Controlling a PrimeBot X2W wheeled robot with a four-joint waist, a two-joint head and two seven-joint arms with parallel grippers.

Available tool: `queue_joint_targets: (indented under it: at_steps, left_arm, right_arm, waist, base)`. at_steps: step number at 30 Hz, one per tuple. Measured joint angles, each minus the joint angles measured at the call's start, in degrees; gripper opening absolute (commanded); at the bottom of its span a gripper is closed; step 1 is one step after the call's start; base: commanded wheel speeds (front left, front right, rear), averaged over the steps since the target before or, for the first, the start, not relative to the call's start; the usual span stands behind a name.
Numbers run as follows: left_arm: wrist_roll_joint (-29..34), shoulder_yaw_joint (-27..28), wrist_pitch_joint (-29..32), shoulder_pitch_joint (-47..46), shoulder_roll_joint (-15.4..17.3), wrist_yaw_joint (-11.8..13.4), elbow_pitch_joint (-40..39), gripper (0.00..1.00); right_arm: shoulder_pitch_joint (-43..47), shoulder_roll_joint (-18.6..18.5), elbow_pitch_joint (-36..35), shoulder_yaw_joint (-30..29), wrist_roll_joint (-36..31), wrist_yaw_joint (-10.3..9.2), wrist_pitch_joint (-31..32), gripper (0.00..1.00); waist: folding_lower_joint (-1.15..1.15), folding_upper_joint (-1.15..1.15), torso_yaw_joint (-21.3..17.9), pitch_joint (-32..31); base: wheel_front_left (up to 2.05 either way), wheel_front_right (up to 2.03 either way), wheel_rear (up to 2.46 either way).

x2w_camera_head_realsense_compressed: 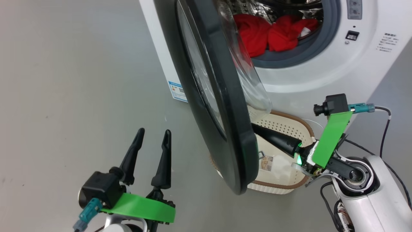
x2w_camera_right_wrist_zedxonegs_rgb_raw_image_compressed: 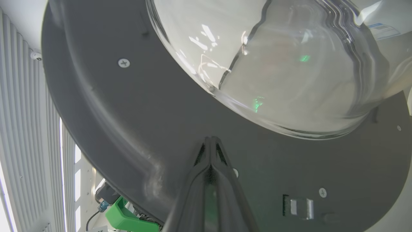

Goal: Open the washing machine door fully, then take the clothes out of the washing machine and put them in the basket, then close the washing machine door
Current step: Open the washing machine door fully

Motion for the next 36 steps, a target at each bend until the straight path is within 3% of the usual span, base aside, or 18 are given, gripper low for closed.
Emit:
queue_joint_targets:
  at_steps: [15, 36]
  left_arm:
    - [-0.5, -0.5, 0.9, 1.3, 0.9, 0.4, -0.8, 1.00]
    - [-0.9, -0.2, 0.8, 3.4, 1.4, 2.0, -2.4, 1.00]
  right_arm:
    - [0.9, 0.0, 0.8, 5.3, 1.8, -0.01, -0.9, 0.00]
    - [-2.0, -0.2, 4.9, 14.1, 7.4, -0.01, -3.8, 0.00]
  waist:
    - [0.00, 0.00, 5.0, -1.8]
    - [0.00, 0.00, 5.4, -2.2]
  base:
    - [0.00, 0.00, 0.00]
    - [0.00, 0.00, 0.00]
